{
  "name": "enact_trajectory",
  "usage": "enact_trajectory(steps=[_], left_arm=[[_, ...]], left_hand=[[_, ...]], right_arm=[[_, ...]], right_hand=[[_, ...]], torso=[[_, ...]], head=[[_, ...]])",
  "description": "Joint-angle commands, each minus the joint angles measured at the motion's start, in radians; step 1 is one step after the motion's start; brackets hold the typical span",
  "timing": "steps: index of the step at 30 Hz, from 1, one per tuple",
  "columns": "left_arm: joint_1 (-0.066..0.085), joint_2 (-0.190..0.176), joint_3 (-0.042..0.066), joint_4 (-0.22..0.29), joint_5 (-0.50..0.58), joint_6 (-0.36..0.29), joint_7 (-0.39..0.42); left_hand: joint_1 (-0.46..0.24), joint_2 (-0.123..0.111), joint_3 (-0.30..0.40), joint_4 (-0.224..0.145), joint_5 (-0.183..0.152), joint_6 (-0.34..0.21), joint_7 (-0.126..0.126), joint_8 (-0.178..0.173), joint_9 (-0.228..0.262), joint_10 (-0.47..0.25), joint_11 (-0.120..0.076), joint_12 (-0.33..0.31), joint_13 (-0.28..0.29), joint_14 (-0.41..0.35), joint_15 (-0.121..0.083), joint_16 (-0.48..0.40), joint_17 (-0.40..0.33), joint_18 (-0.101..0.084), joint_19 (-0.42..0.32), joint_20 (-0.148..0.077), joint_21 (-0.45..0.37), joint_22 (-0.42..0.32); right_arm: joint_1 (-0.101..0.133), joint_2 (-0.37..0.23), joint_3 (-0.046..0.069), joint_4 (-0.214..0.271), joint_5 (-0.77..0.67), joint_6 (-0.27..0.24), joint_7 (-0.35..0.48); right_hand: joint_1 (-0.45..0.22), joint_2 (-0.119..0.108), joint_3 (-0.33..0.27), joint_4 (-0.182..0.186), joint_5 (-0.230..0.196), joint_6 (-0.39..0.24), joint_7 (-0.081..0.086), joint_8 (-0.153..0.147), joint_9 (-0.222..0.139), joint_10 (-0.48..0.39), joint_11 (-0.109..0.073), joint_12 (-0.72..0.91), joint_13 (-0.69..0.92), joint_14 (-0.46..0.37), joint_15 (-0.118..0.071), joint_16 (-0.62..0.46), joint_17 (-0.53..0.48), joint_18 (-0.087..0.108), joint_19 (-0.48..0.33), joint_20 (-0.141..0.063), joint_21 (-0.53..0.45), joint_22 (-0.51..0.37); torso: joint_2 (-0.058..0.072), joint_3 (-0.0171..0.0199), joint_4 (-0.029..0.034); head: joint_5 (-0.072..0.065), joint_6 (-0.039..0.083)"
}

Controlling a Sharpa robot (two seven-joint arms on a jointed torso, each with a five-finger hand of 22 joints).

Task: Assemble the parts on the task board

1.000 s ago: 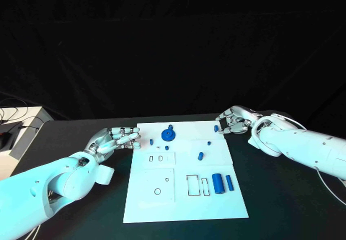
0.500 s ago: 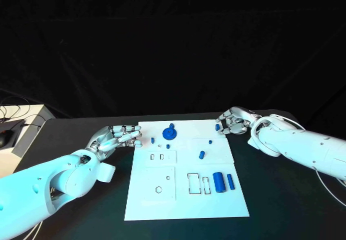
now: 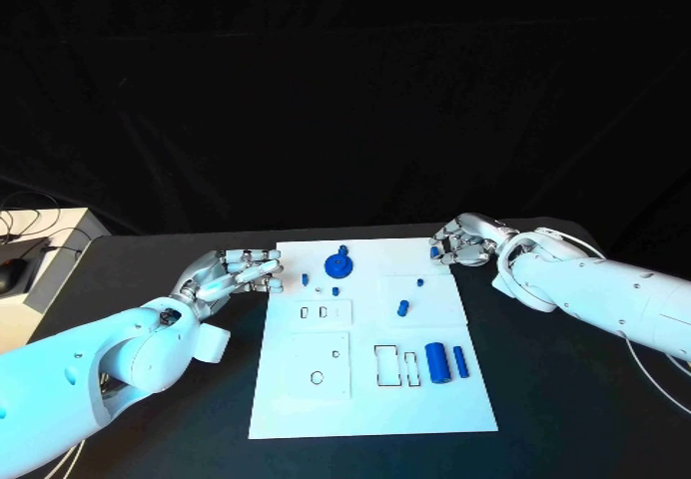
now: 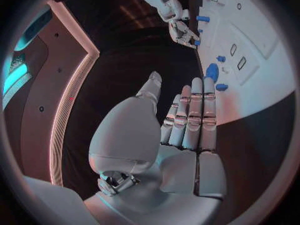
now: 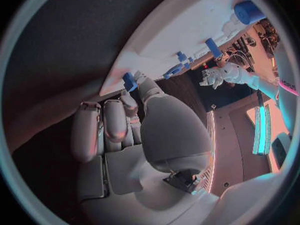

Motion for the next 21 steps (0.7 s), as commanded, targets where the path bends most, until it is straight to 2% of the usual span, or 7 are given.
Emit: enact_trajectory(steps=[1, 21], left_arm=[[-0.001, 0.000, 0.001, 0.000, -0.005, 0.017, 0.008], [-0.001, -0.002, 0.001, -0.001, -0.005, 0.016, 0.004]], left_hand=[[0.005, 0.005, -0.003, -0.004, -0.004, 0.006, -0.001, 0.002, 0.001, -0.009, 0.000, 0.001, 0.001, -0.002, -0.001, 0.004, 0.001, -0.007, 0.005, -0.002, 0.005, 0.001], [0.004, 0.009, -0.005, -0.006, -0.004, 0.007, 0.000, 0.001, 0.000, -0.011, 0.001, 0.001, 0.001, -0.002, -0.001, 0.004, 0.002, -0.006, 0.004, -0.002, 0.006, 0.001]], right_arm=[[-0.001, 0.004, 0.000, 0.000, -0.006, 0.018, -0.013], [-0.002, 0.008, -0.001, -0.009, -0.010, 0.045, -0.024]], right_hand=[[0.001, 0.011, 0.005, -0.001, 0.005, 0.008, -0.001, 0.004, -0.001, 0.005, -0.003, 0.002, 0.001, 0.003, 0.000, 0.001, 0.000, -0.013, 0.086, 0.001, 0.004, 0.199], [-0.004, 0.010, 0.003, -0.009, 0.000, 0.010, -0.001, 0.003, -0.001, 0.007, -0.003, 0.003, 0.003, 0.003, -0.001, 0.002, 0.002, -0.013, 0.086, 0.000, 0.006, 0.199]], torso=[[0.000, 0.0002, 0.0003], [0.000, 0.0011, 0.0003]], head=[[0.001, -0.001], [0.001, -0.005]])
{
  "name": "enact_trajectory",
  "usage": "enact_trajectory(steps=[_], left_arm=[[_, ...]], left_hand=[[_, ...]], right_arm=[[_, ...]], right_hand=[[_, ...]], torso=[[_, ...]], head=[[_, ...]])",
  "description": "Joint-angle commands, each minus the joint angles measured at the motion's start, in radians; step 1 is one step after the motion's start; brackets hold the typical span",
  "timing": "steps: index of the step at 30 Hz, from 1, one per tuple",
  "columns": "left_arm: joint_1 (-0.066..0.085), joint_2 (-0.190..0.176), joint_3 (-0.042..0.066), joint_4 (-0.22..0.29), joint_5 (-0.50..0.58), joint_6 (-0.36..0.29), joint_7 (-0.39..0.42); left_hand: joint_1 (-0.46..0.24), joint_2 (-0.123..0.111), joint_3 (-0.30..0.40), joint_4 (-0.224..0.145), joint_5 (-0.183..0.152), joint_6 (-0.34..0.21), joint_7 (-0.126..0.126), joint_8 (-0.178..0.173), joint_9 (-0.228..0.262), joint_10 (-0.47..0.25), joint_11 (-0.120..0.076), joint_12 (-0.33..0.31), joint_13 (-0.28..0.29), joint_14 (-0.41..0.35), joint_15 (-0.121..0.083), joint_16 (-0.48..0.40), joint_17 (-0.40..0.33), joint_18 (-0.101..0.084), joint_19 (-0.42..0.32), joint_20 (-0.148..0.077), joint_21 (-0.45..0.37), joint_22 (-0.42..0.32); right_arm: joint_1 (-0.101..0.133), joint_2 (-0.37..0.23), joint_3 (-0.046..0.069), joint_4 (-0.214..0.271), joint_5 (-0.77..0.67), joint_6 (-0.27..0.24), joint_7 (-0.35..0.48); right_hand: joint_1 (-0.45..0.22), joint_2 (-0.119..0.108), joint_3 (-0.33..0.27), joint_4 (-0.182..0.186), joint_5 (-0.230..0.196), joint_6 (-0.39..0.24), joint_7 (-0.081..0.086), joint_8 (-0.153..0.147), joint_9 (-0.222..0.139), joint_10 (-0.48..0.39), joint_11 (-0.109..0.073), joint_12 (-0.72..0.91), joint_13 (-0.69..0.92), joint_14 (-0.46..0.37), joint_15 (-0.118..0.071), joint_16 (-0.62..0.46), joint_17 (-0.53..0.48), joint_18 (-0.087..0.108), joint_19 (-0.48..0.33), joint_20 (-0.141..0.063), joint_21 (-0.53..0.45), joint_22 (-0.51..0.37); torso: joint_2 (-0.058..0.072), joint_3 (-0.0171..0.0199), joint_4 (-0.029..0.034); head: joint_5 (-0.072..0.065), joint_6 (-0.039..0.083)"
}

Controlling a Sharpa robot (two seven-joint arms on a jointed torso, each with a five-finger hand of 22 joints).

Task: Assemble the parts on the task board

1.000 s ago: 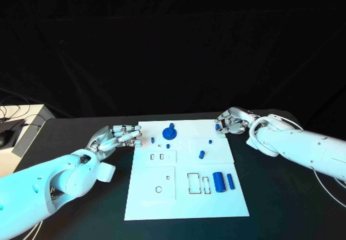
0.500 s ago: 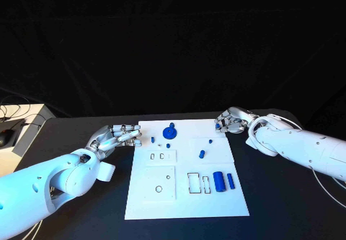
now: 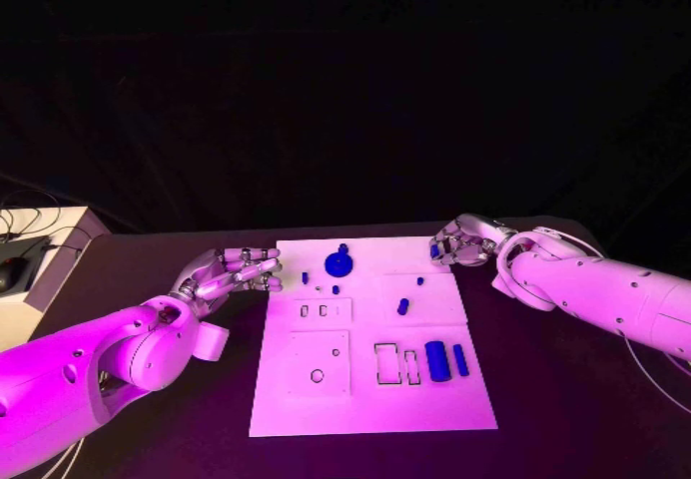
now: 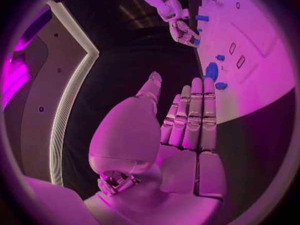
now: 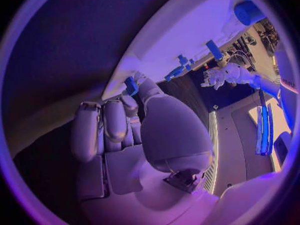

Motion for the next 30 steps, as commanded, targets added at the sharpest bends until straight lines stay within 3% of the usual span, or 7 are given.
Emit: enact_trajectory(steps=[1, 12, 17, 22, 30], left_arm=[[-0.001, 0.000, 0.001, 0.001, -0.005, 0.016, 0.006], [-0.001, -0.001, 0.001, 0.001, -0.005, 0.013, 0.004], [-0.001, -0.002, 0.001, 0.001, -0.005, 0.011, 0.003], [-0.001, -0.002, 0.001, 0.000, -0.005, 0.011, 0.002], [-0.001, -0.003, 0.001, 0.000, -0.005, 0.011, 0.000]], left_hand=[[0.004, 0.009, -0.003, -0.004, -0.004, 0.007, 0.001, 0.001, 0.001, -0.009, -0.001, 0.001, 0.001, -0.002, -0.001, 0.004, 0.002, -0.006, 0.004, -0.002, 0.006, 0.001], [0.003, 0.012, -0.003, -0.002, -0.004, 0.004, 0.002, 0.001, 0.001, -0.010, -0.001, 0.001, 0.001, -0.002, -0.001, 0.004, 0.002, -0.006, 0.004, -0.001, 0.007, 0.001], [0.003, 0.012, -0.003, -0.002, -0.004, 0.004, 0.002, 0.001, 0.001, -0.010, -0.001, 0.001, 0.001, -0.002, -0.001, 0.004, 0.002, -0.006, 0.004, -0.001, 0.007, 0.001], [0.004, 0.014, -0.002, -0.002, -0.004, 0.004, 0.002, 0.001, 0.001, -0.010, 0.000, 0.001, 0.001, -0.002, -0.001, 0.004, 0.002, -0.006, 0.004, -0.001, 0.007, 0.001], [0.005, 0.014, -0.002, -0.002, -0.004, 0.003, 0.003, 0.001, 0.001, -0.010, 0.000, 0.001, 0.001, -0.003, 0.000, 0.004, 0.002, -0.006, 0.003, -0.001, 0.007, 0.001]], right_arm=[[-0.001, 0.001, 0.000, -0.001, -0.009, 0.021, -0.005], [-0.002, 0.003, 0.000, -0.003, -0.009, 0.019, -0.003], [-0.002, 0.002, -0.001, -0.003, -0.008, 0.007, 0.000], [-0.002, 0.003, -0.001, -0.003, 0.002, -0.013, 0.002], [-0.002, -0.001, 0.000, 0.008, 0.029, -0.055, 0.006]], right_hand=[[-0.002, 0.010, -0.002, -0.007, -0.001, 0.007, 0.002, 0.004, -0.001, 0.003, -0.005, 0.004, 0.003, 0.003, -0.001, 0.004, 0.003, -0.014, 0.087, 0.000, 0.009, 0.200], [-0.004, 0.042, 0.009, -0.004, 0.000, 0.029, -0.006, 0.005, -0.001, 0.008, -0.010, 0.009, 0.007, 0.004, -0.005, 0.004, 0.005, -0.015, 0.087, -0.002, 0.011, 0.201], [-0.005, 0.080, 0.026, -0.005, -0.004, 0.054, -0.019, 0.006, -0.001, 0.015, -0.018, 0.013, 0.013, 0.004, -0.012, 0.003, 0.006, -0.017, 0.087, -0.009, 0.014, 0.202], [-0.003, 0.100, 0.035, -0.006, -0.005, 0.070, -0.028, 0.009, 0.000, 0.022, -0.023, 0.016, 0.016, 0.005, -0.018, 0.003, 0.007, -0.019, 0.087, -0.013, 0.018, 0.203], [-0.005, 0.099, 0.029, -0.016, -0.008, 0.096, -0.043, 0.013, 0.001, 0.031, -0.032, 0.013, 0.021, 0.006, -0.028, -0.001, 0.009, -0.022, 0.087, -0.025, 0.020, 0.203]], torso=[[0.000, 0.0007, 0.0005], [0.000, 0.0006, -0.0004], [0.000, 0.0005, 0.0006], [0.000, 0.0009, 0.0000], [0.000, 0.0007, -0.0007]], head=[[0.000, 0.000], [0.001, -0.001], [0.001, -0.001], [0.000, 0.000], [0.002, 0.000]])
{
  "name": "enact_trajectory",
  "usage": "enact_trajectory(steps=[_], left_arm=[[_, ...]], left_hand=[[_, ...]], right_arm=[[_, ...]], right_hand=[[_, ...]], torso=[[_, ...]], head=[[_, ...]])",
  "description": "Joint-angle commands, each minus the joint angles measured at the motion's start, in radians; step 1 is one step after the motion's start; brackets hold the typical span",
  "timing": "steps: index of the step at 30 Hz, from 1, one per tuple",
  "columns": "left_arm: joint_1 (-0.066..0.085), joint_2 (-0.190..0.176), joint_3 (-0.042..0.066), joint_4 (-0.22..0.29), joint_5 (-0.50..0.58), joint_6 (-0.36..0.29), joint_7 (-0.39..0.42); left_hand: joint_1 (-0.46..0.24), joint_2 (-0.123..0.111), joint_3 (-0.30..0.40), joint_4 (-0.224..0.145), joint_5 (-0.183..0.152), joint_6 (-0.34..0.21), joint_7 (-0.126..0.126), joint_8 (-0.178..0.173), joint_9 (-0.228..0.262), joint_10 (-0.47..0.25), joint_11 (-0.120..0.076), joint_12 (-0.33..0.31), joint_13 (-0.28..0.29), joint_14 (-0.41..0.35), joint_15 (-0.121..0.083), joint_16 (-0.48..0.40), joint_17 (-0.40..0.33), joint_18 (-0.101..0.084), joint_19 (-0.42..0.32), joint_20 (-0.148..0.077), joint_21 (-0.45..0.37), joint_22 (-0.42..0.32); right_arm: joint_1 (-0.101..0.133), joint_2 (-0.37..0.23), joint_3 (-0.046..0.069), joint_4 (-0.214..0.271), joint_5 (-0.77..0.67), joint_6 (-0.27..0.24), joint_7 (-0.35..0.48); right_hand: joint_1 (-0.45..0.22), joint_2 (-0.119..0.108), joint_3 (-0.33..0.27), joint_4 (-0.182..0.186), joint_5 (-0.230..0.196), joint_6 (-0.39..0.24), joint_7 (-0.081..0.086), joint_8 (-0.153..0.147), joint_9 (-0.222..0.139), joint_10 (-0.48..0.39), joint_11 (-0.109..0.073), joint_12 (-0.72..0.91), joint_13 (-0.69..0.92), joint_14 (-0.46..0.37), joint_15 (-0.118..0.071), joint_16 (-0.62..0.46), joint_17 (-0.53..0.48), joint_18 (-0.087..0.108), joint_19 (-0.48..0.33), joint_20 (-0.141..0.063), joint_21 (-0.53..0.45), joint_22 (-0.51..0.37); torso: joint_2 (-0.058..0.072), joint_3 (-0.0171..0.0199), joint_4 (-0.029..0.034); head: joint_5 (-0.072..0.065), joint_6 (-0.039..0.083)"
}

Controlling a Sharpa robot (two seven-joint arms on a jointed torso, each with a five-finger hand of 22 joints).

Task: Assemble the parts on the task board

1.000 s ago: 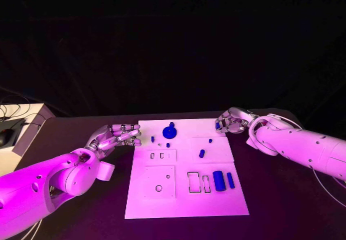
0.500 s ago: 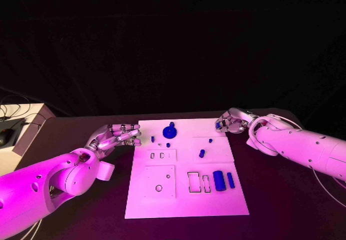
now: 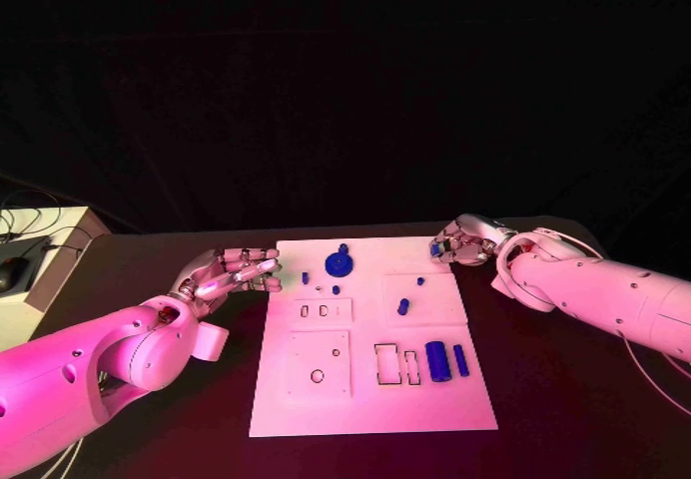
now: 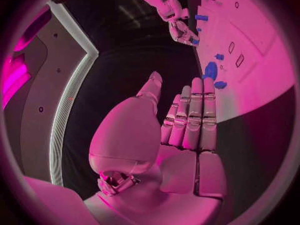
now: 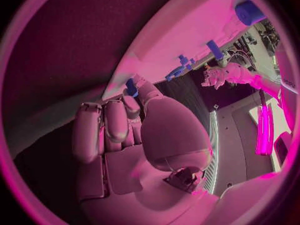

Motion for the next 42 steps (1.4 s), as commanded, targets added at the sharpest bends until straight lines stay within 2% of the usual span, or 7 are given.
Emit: enact_trajectory(steps=[1, 7, 12, 17, 24, 32, 42], left_arm=[[-0.001, 0.000, 0.001, 0.001, -0.004, 0.012, 0.003], [-0.001, -0.001, 0.001, -0.001, -0.004, 0.012, 0.003], [-0.001, -0.001, 0.001, -0.005, -0.004, 0.011, 0.002], [-0.001, 0.002, 0.001, -0.008, -0.002, 0.008, 0.003], [0.000, 0.011, 0.001, -0.009, -0.001, 0.010, 0.003], [0.000, 0.009, 0.001, -0.006, -0.001, 0.009, 0.002], [0.000, 0.002, 0.001, 0.003, -0.001, 0.009, 0.000]], left_hand=[[0.001, 0.010, -0.001, -0.001, -0.004, 0.003, 0.003, 0.001, 0.001, -0.009, -0.002, 0.001, 0.001, -0.003, -0.001, 0.004, 0.001, -0.006, 0.003, -0.001, 0.003, 0.001], [0.001, 0.010, -0.001, -0.001, -0.004, 0.003, 0.003, 0.001, 0.001, -0.009, -0.002, 0.001, 0.001, -0.003, -0.001, 0.004, 0.001, -0.006, 0.003, -0.001, 0.003, 0.001], [0.001, 0.010, -0.001, -0.001, -0.004, 0.003, 0.003, 0.001, 0.001, -0.009, -0.002, 0.001, 0.001, -0.003, -0.001, 0.004, 0.001, -0.006, 0.003, -0.001, 0.003, 0.001], [0.003, 0.010, -0.001, -0.003, -0.004, 0.003, 0.003, 0.001, 0.001, -0.009, -0.002, 0.001, 0.001, -0.003, 0.000, 0.003, 0.000, -0.006, 0.003, -0.001, 0.003, 0.001], [0.004, 0.011, 0.000, -0.003, -0.004, 0.002, 0.002, 0.001, 0.001, -0.010, -0.002, 0.001, 0.001, -0.003, 0.000, 0.003, 0.000, -0.006, 0.003, -0.001, 0.003, 0.001], [0.004, 0.011, 0.000, -0.003, -0.004, 0.002, 0.002, 0.001, 0.001, -0.010, -0.002, 0.001, 0.001, -0.003, 0.000, 0.003, 0.000, -0.006, 0.003, -0.001, 0.003, 0.001], [0.004, 0.011, 0.000, -0.003, -0.004, 0.002, 0.002, 0.001, 0.001, -0.010, -0.002, 0.001, 0.001, -0.003, 0.000, 0.003, 0.000, -0.006, 0.003, -0.001, 0.003, 0.001]], right_arm=[[0.000, -0.004, 0.000, 0.011, 0.027, -0.046, 0.007], [0.000, -0.022, 0.001, 0.053, 0.042, -0.069, -0.004], [0.009, -0.042, 0.004, 0.127, 0.078, -0.072, -0.029], [0.015, -0.044, 0.004, 0.218, 0.098, -0.063, -0.060], [0.015, -0.013, -0.006, 0.343, 0.065, -0.049, -0.118], [0.008, 0.036, -0.019, 0.430, -0.039, -0.070, -0.251], [-0.025, 0.072, -0.027, 0.483, -0.108, -0.112, -0.392]], right_hand=[[0.000, 0.008, -0.003, -0.007, -0.003, 0.017, 0.002, 0.007, 0.002, 0.001, -0.005, 0.001, 0.002, 0.001, -0.008, -0.001, 0.001, -0.007, 0.087, -0.011, 0.004, 0.203], [0.001, 0.006, -0.006, -0.009, -0.003, 0.019, 0.002, 0.007, 0.003, 0.001, -0.006, -0.001, 0.003, 0.001, -0.008, -0.002, 0.002, -0.008, 0.087, -0.011, 0.004, 0.203], [-0.001, 0.003, -0.010, -0.010, -0.005, 0.017, 0.003, 0.005, 0.002, 0.001, -0.005, -0.003, 0.003, 0.002, -0.008, -0.001, 0.003, -0.008, 0.087, -0.012, 0.004, 0.203], [-0.006, -0.003, -0.016, -0.010, -0.010, 0.018, 0.003, 0.005, 0.002, 0.002, -0.005, -0.002, 0.005, 0.002, -0.007, -0.001, 0.004, -0.008, 0.087, -0.012, 0.004, 0.203], [-0.005, -0.003, -0.022, -0.010, -0.026, 0.017, 0.003, 0.004, 0.002, 0.000, -0.004, -0.006, 0.006, 0.002, -0.007, -0.003, 0.004, -0.008, 0.087, -0.012, 0.002, 0.202], [-0.010, -0.011, -0.030, -0.007, -0.031, 0.019, 0.002, 0.005, 0.003, 0.000, -0.005, -0.008, 0.005, 0.001, -0.007, -0.007, 0.002, -0.007, 0.087, -0.012, 0.000, 0.202], [-0.009, -0.018, -0.035, -0.009, -0.034, 0.026, 0.001, 0.007, 0.003, -0.002, -0.006, -0.013, 0.002, 0.001, -0.007, -0.012, -0.002, -0.006, 0.086, -0.012, -0.006, 0.200]], torso=[[0.000, -0.0001, 0.0004], [-0.002, -0.0013, 0.0000], [-0.006, -0.0020, -0.0026], [-0.011, -0.0048, -0.0079], [-0.015, -0.0072, -0.0089], [-0.014, -0.0085, -0.0046], [-0.011, -0.0064, -0.0079]], head=[[0.000, 0.001], [0.001, 0.000], [0.009, 0.000], [0.032, -0.008], [0.057, -0.022], [0.053, -0.026], [0.054, -0.029]])
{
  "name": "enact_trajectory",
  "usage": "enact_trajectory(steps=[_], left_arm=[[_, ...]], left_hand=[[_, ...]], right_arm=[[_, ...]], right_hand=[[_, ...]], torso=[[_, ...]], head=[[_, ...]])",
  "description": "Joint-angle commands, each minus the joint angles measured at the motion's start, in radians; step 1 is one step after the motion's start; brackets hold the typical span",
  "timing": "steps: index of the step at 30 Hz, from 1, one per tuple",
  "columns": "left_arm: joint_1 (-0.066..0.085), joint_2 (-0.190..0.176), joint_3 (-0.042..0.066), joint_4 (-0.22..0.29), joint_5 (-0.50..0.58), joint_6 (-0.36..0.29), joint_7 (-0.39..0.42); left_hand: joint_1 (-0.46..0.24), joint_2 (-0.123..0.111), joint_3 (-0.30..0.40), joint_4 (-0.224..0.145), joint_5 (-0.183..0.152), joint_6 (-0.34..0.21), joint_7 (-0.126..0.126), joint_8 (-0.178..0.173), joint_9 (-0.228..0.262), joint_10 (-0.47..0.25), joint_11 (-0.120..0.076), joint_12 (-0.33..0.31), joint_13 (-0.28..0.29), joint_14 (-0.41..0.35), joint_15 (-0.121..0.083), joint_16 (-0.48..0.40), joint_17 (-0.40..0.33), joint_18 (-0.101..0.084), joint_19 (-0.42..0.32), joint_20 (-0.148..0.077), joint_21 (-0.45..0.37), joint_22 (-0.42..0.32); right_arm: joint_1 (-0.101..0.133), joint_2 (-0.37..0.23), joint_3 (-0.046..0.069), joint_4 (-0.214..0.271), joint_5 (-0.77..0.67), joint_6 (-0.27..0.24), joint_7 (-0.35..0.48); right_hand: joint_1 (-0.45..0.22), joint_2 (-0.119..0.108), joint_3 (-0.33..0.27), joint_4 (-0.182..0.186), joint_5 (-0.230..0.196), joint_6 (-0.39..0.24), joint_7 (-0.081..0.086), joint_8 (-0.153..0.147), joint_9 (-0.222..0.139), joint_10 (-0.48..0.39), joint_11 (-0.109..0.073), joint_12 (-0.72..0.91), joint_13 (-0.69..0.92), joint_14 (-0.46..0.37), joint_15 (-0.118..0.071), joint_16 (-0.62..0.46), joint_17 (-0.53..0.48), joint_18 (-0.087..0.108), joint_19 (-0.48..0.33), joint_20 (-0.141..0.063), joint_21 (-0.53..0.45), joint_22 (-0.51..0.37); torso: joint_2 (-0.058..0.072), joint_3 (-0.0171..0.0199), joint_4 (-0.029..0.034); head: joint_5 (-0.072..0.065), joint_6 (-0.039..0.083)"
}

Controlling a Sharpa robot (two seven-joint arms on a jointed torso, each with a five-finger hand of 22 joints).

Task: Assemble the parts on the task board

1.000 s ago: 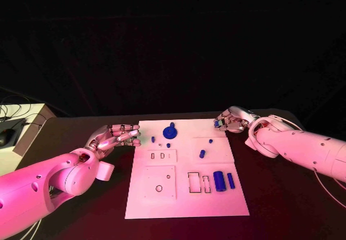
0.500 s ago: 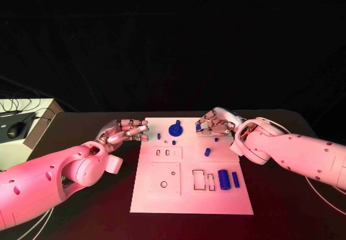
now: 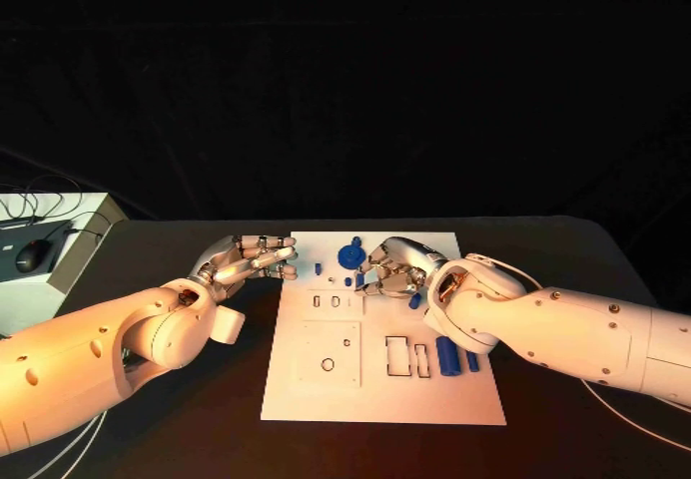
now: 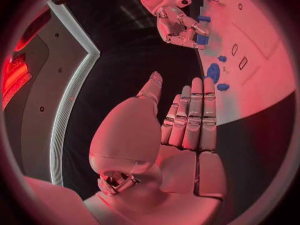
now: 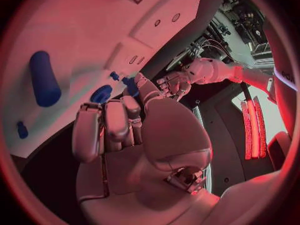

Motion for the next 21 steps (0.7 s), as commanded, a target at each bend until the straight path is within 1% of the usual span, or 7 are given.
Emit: enact_trajectory(steps=[1, 4, 7, 9, 10, 14, 21], left_arm=[[0.000, -0.002, 0.001, 0.005, -0.001, 0.010, 0.004], [0.000, -0.003, 0.001, 0.006, -0.001, 0.010, 0.003], [0.000, -0.003, 0.001, 0.007, -0.001, 0.011, 0.003], [0.000, -0.003, 0.001, 0.006, -0.001, 0.012, 0.002], [0.000, -0.003, 0.001, 0.006, -0.001, 0.012, 0.002], [0.000, -0.003, 0.001, 0.005, -0.001, 0.014, 0.001], [0.000, -0.002, 0.001, 0.005, -0.001, 0.016, -0.001]], left_hand=[[0.000, 0.007, 0.000, -0.003, -0.004, 0.002, 0.002, 0.001, 0.001, -0.006, 0.002, 0.001, 0.001, -0.003, 0.000, 0.003, 0.000, -0.006, 0.003, -0.001, 0.003, 0.001], [0.000, 0.007, 0.000, -0.003, -0.004, 0.002, 0.002, 0.001, 0.001, -0.006, 0.002, 0.001, 0.001, -0.003, 0.000, 0.003, 0.000, -0.006, 0.003, -0.001, 0.003, 0.001], [0.000, 0.007, 0.000, -0.003, -0.004, 0.002, 0.002, 0.001, 0.001, -0.006, 0.002, 0.001, 0.001, -0.003, 0.000, 0.003, 0.000, -0.006, 0.003, -0.001, 0.003, 0.001], [0.000, 0.007, 0.000, -0.003, -0.004, 0.002, 0.002, 0.001, 0.001, -0.006, 0.002, 0.001, 0.001, -0.003, 0.000, 0.003, 0.000, -0.006, 0.003, -0.001, 0.003, 0.001], [0.000, 0.007, 0.000, -0.003, -0.004, 0.002, 0.002, 0.001, 0.001, -0.006, 0.002, 0.001, 0.001, -0.003, 0.000, 0.003, 0.000, -0.006, 0.003, -0.001, 0.003, 0.001], [0.000, 0.007, 0.000, -0.003, -0.004, 0.002, 0.002, 0.001, 0.001, -0.006, 0.002, 0.001, 0.001, -0.003, 0.000, 0.003, 0.000, -0.006, 0.003, -0.001, 0.003, 0.001], [0.000, 0.006, -0.001, -0.004, -0.004, 0.001, 0.003, 0.001, 0.001, -0.007, 0.003, 0.001, 0.001, -0.003, 0.000, 0.002, -0.001, -0.005, 0.002, -0.001, 0.004, 0.001]], right_arm=[[-0.012, 0.005, -0.001, 0.019, -0.087, -0.040, -0.119], [-0.021, 0.007, -0.001, 0.036, -0.133, -0.053, -0.157], [-0.030, 0.008, -0.002, 0.052, -0.171, -0.065, -0.191], [-0.035, 0.010, -0.002, 0.058, -0.186, -0.070, -0.203], [-0.036, 0.010, -0.002, 0.061, -0.191, -0.072, -0.207], [-0.044, 0.019, -0.002, 0.068, -0.214, -0.079, -0.216], [-0.051, 0.032, -0.003, 0.066, -0.249, -0.087, -0.234]], right_hand=[[-0.003, -0.012, -0.006, 0.000, -0.006, 0.013, 0.004, 0.005, 0.002, 0.000, -0.006, -0.004, -0.002, 0.000, -0.006, -0.005, -0.003, -0.006, 0.086, -0.006, -0.006, 0.201], [-0.008, -0.017, -0.010, 0.002, -0.007, 0.014, 0.004, 0.005, 0.001, 0.001, -0.006, -0.004, -0.002, 0.000, -0.005, -0.005, -0.003, -0.007, 0.087, -0.006, -0.005, 0.201], [-0.014, -0.023, -0.014, 0.009, -0.002, 0.016, 0.003, 0.004, 0.001, 0.003, -0.007, -0.004, -0.002, 0.001, -0.006, -0.005, -0.004, -0.007, 0.087, -0.006, -0.003, 0.201], [-0.014, -0.024, -0.015, 0.010, -0.002, 0.016, 0.003, 0.004, 0.001, 0.004, -0.006, -0.003, -0.002, 0.001, -0.006, -0.004, -0.003, -0.007, 0.087, -0.006, 0.000, 0.202], [-0.014, -0.024, -0.015, 0.010, -0.002, 0.016, 0.003, 0.004, 0.001, 0.004, -0.006, -0.003, -0.002, 0.001, -0.006, -0.004, -0.003, -0.007, 0.087, -0.006, 0.000, 0.202], [-0.013, -0.026, -0.015, 0.010, -0.002, 0.016, 0.003, 0.004, 0.001, 0.005, -0.006, -0.003, -0.002, 0.002, -0.006, -0.003, -0.002, -0.008, 0.087, -0.006, 0.001, 0.202], [-0.012, -0.032, -0.017, 0.015, -0.001, 0.020, 0.002, 0.004, 0.001, 0.007, -0.007, -0.001, 0.000, 0.001, -0.006, -0.003, -0.003, -0.008, 0.087, -0.006, 0.004, 0.203]], torso=[[0.001, 0.0010, -0.0005], [0.002, 0.0006, -0.0002], [0.002, 0.0012, 0.0008], [0.002, 0.0015, 0.0003], [0.001, 0.0016, -0.0006], [0.001, 0.0014, -0.0010], [0.002, 0.0008, 0.0015]], head=[[-0.001, -0.002], [-0.001, -0.005], [-0.002, -0.007], [-0.001, -0.008], [0.000, -0.009], [0.000, -0.011], [0.000, -0.015]])
